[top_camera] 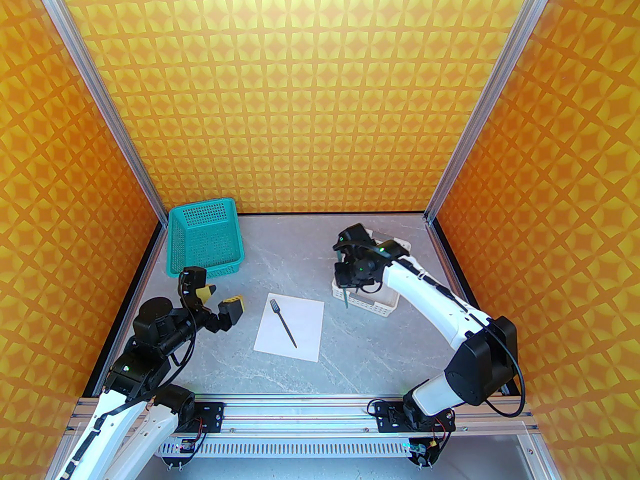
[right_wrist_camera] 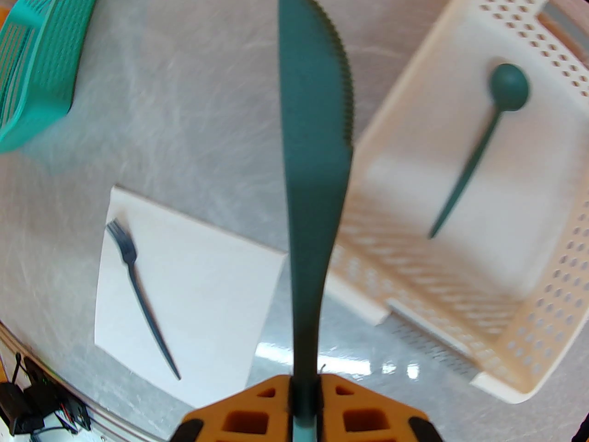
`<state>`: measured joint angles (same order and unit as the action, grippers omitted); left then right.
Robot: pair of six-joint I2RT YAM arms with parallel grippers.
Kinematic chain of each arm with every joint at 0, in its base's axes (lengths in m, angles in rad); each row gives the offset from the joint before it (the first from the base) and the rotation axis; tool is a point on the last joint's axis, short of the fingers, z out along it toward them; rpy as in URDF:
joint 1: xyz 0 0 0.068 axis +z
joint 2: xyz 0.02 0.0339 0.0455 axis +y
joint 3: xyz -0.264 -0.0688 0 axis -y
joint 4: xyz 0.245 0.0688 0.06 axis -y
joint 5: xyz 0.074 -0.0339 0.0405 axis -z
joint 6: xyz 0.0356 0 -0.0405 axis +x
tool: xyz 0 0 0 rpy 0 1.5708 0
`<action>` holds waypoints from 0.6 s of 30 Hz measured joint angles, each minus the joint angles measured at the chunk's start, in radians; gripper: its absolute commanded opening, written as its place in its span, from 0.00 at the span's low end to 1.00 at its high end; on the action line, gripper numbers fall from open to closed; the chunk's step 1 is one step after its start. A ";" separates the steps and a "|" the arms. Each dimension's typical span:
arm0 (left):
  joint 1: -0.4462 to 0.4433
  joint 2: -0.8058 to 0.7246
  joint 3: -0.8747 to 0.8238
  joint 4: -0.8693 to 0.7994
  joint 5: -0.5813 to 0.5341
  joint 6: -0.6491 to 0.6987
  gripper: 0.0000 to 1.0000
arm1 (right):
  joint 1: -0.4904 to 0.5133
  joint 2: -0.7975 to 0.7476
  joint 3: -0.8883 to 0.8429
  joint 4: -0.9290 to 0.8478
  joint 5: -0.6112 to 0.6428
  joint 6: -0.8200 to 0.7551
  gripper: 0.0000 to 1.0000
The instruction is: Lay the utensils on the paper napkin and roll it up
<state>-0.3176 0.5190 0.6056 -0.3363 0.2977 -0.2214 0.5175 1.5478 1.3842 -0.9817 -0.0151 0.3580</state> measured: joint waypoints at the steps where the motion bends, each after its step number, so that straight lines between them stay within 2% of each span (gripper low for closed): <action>1: -0.003 -0.008 -0.010 0.012 0.007 0.007 0.99 | 0.014 0.000 -0.004 0.005 -0.003 0.000 0.15; 6: -0.018 -0.021 -0.022 0.029 0.035 0.074 0.99 | 0.088 0.003 -0.013 0.032 -0.021 0.000 0.15; 13: -0.022 -0.028 0.045 -0.065 0.085 0.296 0.99 | 0.179 0.061 -0.013 0.097 -0.048 0.000 0.15; 18: -0.023 -0.032 0.016 -0.079 0.121 0.412 0.99 | 0.245 0.126 -0.017 0.141 -0.061 0.005 0.15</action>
<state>-0.3405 0.4873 0.6220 -0.4152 0.4191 0.1905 0.7624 1.6737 1.3674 -0.8410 -0.0761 0.3626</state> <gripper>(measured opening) 0.990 0.154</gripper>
